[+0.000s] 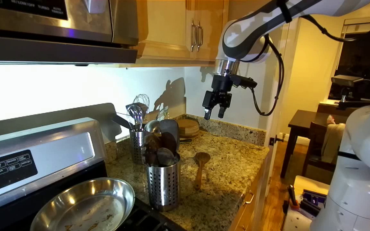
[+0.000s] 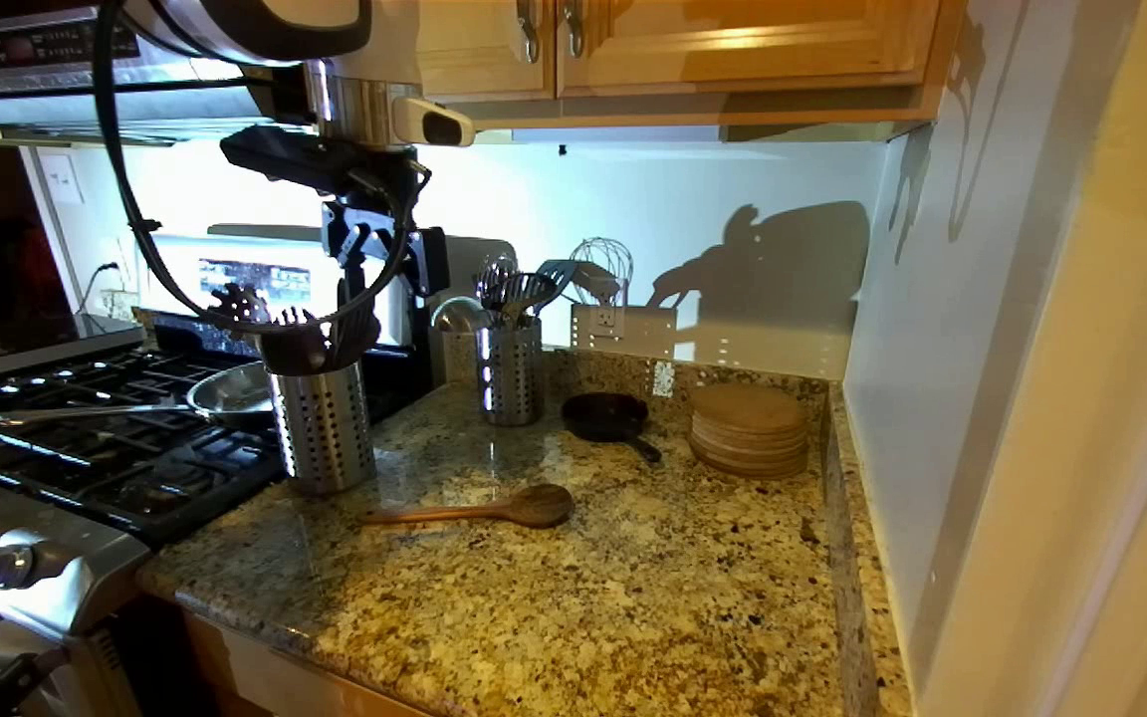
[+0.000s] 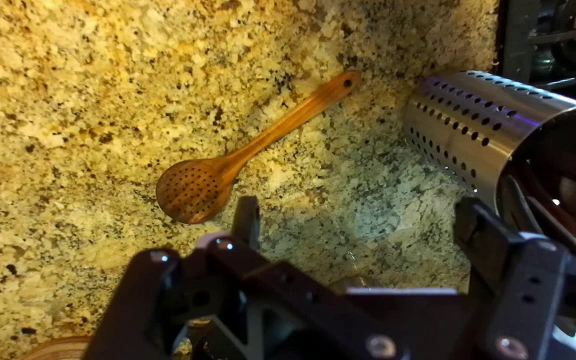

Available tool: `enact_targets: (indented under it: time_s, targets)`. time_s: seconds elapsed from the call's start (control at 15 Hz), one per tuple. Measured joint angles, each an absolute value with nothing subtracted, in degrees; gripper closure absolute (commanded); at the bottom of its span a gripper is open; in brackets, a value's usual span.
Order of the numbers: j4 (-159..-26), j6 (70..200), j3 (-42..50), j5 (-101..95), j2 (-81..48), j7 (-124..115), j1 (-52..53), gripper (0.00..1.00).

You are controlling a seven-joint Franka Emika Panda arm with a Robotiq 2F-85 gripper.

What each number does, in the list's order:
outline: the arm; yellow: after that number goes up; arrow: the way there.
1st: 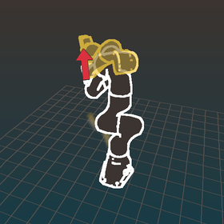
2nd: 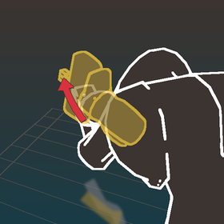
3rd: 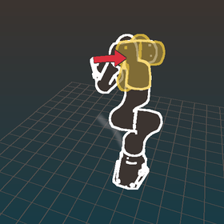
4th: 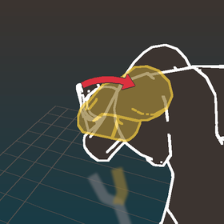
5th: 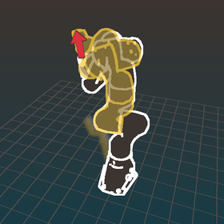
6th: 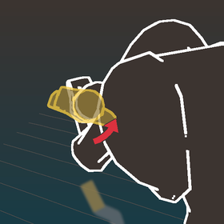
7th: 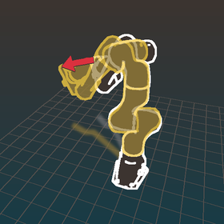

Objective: Pick the wooden spoon on the counter and put it in the utensil holder next to the pan

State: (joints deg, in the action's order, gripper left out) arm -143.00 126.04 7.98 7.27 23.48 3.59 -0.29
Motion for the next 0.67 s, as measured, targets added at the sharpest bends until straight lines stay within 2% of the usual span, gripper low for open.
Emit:
enact_targets:
  time_s: [0.33, 0.67]
  targets:
    - [-142.09, 125.87, 11.85, 12.38, 21.36, 14.87, -0.26, 0.00]
    - [-137.56, 125.28, 16.47, 15.83, 13.35, 31.29, -0.34, 0.00]
